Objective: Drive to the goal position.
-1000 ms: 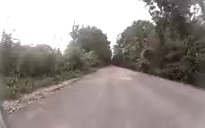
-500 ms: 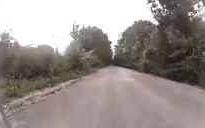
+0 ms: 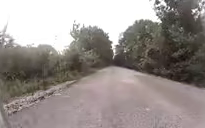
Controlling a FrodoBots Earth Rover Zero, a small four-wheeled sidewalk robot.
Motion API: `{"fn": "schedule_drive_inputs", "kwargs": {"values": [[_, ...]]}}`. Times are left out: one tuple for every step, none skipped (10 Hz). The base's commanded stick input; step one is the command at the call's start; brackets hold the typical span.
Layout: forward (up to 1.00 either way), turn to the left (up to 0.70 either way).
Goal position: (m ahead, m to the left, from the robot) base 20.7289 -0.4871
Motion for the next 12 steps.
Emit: {"fn": "schedule_drive_inputs", "kwargs": {"values": [[0.70,-0.06],[0.70,-0.20],[0.70,0.00],[0.70,0.00],[0.70,0.00],[0.70,0.00],[0.70,0.00],[0.70,0.00],[0.70,0.00],[0.70,0.00],[0.70,0.00],[0.70,0.00]]}}
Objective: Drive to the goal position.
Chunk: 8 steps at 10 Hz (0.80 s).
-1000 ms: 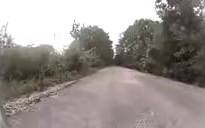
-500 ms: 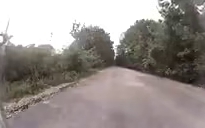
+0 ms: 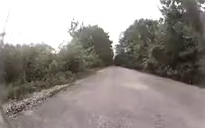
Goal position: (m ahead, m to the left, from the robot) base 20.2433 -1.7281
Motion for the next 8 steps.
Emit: {"fn": "schedule_drive_inputs", "kwargs": {"values": [[0.70,0.00],[0.70,0.00],[0.70,0.00],[0.70,0.00],[0.70,0.00],[0.70,0.00],[0.70,0.00],[0.70,0.00]]}}
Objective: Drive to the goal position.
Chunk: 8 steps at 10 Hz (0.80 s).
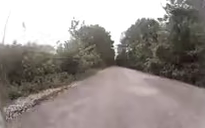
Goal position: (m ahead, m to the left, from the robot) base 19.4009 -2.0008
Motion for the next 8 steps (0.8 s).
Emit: {"fn": "schedule_drive_inputs", "kwargs": {"values": [[0.70,0.00],[0.70,0.00],[0.70,0.00],[0.70,0.00],[0.70,0.00],[0.70,0.00],[0.70,0.00],[0.70,0.00]]}}
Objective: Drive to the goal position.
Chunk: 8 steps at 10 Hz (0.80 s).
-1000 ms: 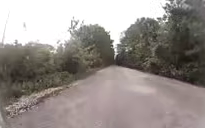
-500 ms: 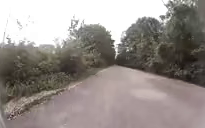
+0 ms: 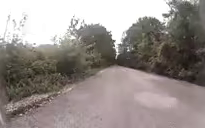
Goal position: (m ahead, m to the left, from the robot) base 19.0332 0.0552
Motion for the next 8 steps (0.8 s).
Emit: {"fn": "schedule_drive_inputs", "kwargs": {"values": [[0.70,0.00],[0.70,0.00],[0.70,0.00],[0.70,0.00],[0.70,0.00],[0.70,0.00],[0.70,0.00],[0.70,0.00]]}}
